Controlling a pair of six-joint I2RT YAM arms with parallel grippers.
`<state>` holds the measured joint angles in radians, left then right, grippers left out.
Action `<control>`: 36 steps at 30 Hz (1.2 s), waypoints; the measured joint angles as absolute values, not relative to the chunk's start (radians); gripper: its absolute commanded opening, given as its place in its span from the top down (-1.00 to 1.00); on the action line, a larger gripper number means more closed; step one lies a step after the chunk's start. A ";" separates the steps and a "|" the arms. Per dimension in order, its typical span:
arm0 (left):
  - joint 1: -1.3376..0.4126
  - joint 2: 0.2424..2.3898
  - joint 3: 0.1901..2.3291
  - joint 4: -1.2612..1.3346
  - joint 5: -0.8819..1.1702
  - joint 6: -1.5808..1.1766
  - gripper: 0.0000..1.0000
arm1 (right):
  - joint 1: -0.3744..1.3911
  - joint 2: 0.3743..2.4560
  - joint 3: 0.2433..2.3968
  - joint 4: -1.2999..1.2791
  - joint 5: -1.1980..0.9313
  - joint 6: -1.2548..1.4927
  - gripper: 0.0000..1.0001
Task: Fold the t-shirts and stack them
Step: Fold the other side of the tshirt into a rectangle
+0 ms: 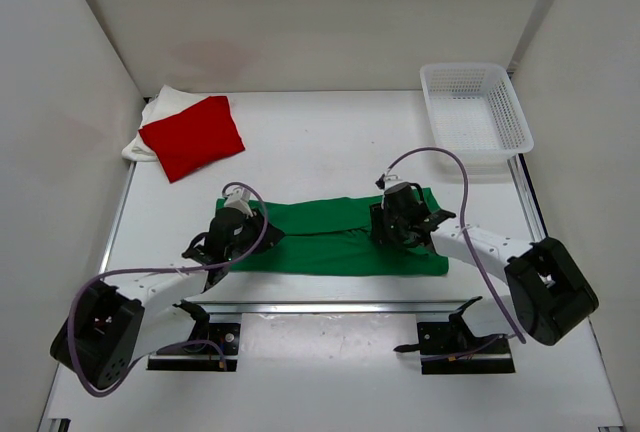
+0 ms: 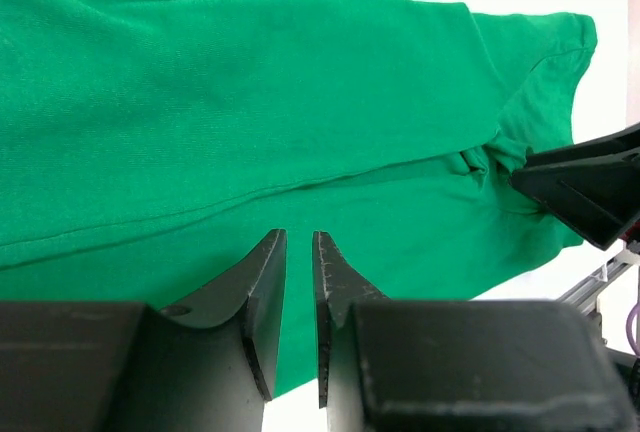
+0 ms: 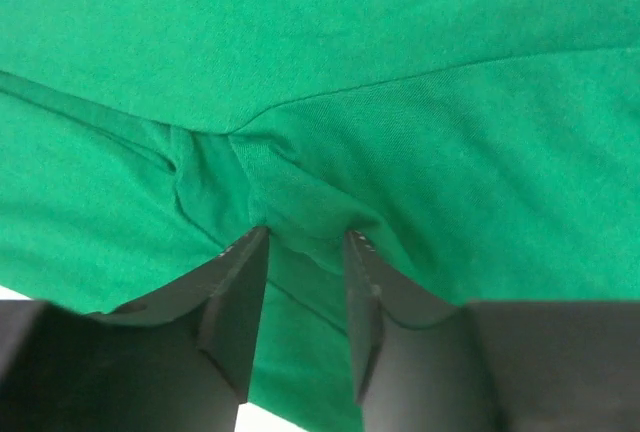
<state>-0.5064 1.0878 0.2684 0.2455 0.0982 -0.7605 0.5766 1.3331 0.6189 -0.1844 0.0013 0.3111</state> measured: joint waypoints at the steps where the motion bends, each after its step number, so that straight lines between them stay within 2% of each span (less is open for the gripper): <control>1: -0.507 1.096 0.268 0.250 0.099 -0.760 0.46 | 0.575 1.340 0.619 -0.178 -0.002 0.310 0.25; 3: -0.509 1.114 0.268 0.263 0.104 -0.761 0.46 | 0.575 1.359 0.619 -0.170 -0.002 0.303 0.23; 5: -0.508 1.129 0.268 0.268 0.106 -0.761 0.45 | 0.575 1.384 0.622 -0.164 -0.004 0.294 0.31; 8: -0.508 1.136 0.268 0.270 0.110 -0.761 0.46 | 0.576 1.402 0.642 -0.167 0.007 0.284 0.57; 15: -0.495 1.118 0.278 0.252 0.120 -0.759 0.46 | 0.579 1.378 0.688 -0.262 -0.016 0.289 0.74; 20: -0.481 1.106 0.305 0.236 0.131 -0.757 0.46 | 0.546 1.367 0.778 -0.388 -0.119 0.282 0.65; 22: -0.478 1.104 0.312 0.230 0.139 -0.757 0.46 | 0.540 1.372 0.799 -0.417 -0.157 0.278 0.55; 26: -0.464 1.089 0.324 0.207 0.152 -0.756 0.45 | 0.560 1.400 0.804 -0.451 -0.242 0.271 0.22; 29: -0.441 1.061 0.325 0.189 0.164 -0.756 0.45 | 0.583 1.417 0.804 -0.476 -0.276 0.261 0.21; 31: -0.429 1.042 0.325 0.183 0.166 -0.756 0.44 | 0.588 1.412 0.804 -0.486 -0.290 0.258 0.31; 34: -0.427 1.039 0.332 0.183 0.166 -0.756 0.43 | 0.555 1.375 0.804 -0.477 -0.295 0.262 0.95; 36: -0.436 1.067 0.354 0.185 0.165 -0.756 0.44 | 0.505 1.346 0.803 -0.447 -0.295 0.273 1.00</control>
<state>-0.4358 1.0672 0.3542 0.1852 0.1650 -0.7563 0.5045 1.3464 0.8032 -0.4473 -0.2955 0.2726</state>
